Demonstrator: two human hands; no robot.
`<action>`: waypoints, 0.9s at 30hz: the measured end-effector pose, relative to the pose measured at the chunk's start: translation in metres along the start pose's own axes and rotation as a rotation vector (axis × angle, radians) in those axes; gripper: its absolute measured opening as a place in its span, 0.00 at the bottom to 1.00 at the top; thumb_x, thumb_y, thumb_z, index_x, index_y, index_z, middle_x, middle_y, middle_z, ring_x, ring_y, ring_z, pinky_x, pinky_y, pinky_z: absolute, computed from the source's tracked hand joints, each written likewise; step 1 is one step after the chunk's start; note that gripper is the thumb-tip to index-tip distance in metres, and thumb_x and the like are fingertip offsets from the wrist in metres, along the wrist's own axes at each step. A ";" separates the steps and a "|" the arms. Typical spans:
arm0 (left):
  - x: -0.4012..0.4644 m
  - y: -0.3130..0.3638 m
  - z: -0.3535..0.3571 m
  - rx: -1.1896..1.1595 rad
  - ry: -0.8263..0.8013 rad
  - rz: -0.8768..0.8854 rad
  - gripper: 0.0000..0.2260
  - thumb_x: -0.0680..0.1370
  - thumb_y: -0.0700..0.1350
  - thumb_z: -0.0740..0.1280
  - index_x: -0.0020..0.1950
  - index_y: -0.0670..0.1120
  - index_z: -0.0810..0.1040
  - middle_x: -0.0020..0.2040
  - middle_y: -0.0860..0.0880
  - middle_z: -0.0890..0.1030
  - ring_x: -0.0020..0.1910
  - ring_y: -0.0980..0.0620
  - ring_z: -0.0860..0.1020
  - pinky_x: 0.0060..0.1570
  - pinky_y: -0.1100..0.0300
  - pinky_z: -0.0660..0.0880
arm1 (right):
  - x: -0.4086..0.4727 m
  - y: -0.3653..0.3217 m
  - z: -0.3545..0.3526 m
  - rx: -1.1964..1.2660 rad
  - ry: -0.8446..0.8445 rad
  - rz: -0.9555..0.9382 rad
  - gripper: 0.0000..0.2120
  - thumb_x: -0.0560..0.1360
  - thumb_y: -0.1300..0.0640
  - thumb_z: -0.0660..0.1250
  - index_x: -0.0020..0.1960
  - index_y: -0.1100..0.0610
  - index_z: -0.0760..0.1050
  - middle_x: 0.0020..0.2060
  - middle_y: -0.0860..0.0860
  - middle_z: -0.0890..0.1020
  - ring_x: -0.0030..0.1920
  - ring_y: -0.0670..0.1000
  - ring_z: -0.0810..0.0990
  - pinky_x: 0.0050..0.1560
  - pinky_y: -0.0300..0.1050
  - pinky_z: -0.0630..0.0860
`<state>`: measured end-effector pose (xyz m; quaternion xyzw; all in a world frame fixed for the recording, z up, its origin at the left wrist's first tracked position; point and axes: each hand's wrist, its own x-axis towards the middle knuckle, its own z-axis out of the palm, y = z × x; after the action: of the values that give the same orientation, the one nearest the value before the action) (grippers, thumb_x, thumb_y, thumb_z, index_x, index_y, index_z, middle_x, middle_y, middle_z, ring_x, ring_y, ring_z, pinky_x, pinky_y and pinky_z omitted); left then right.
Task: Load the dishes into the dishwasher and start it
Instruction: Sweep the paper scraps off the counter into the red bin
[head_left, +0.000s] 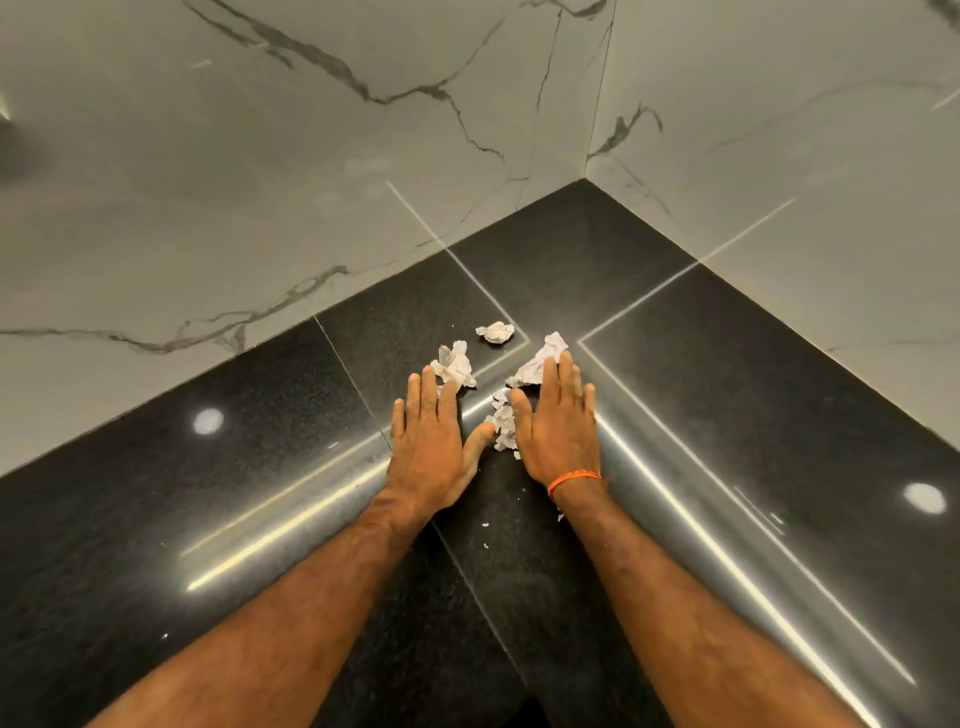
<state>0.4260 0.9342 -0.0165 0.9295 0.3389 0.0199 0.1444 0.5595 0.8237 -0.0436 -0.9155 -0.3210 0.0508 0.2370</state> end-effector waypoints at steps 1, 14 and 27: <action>0.002 -0.005 -0.001 0.005 -0.006 -0.010 0.37 0.81 0.68 0.53 0.83 0.47 0.52 0.83 0.44 0.44 0.82 0.45 0.40 0.80 0.42 0.44 | 0.012 -0.003 0.000 0.072 0.029 -0.010 0.35 0.82 0.38 0.46 0.81 0.59 0.51 0.81 0.57 0.49 0.81 0.57 0.47 0.79 0.56 0.45; -0.001 -0.065 -0.028 -0.031 -0.104 -0.106 0.37 0.81 0.67 0.53 0.83 0.47 0.51 0.84 0.46 0.45 0.82 0.47 0.43 0.79 0.47 0.45 | 0.124 -0.054 0.005 0.129 -0.302 -0.278 0.30 0.80 0.40 0.60 0.79 0.49 0.61 0.79 0.52 0.61 0.78 0.55 0.58 0.77 0.60 0.57; -0.010 -0.074 -0.016 -0.158 0.004 -0.054 0.36 0.82 0.64 0.56 0.83 0.47 0.49 0.84 0.49 0.44 0.82 0.48 0.44 0.80 0.47 0.46 | 0.043 -0.046 -0.024 0.211 -0.235 -0.227 0.16 0.80 0.46 0.64 0.65 0.49 0.78 0.62 0.49 0.82 0.62 0.50 0.78 0.65 0.49 0.73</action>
<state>0.3694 0.9857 -0.0216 0.9057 0.3613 0.0449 0.2172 0.5733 0.8718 0.0018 -0.8313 -0.4404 0.1638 0.2969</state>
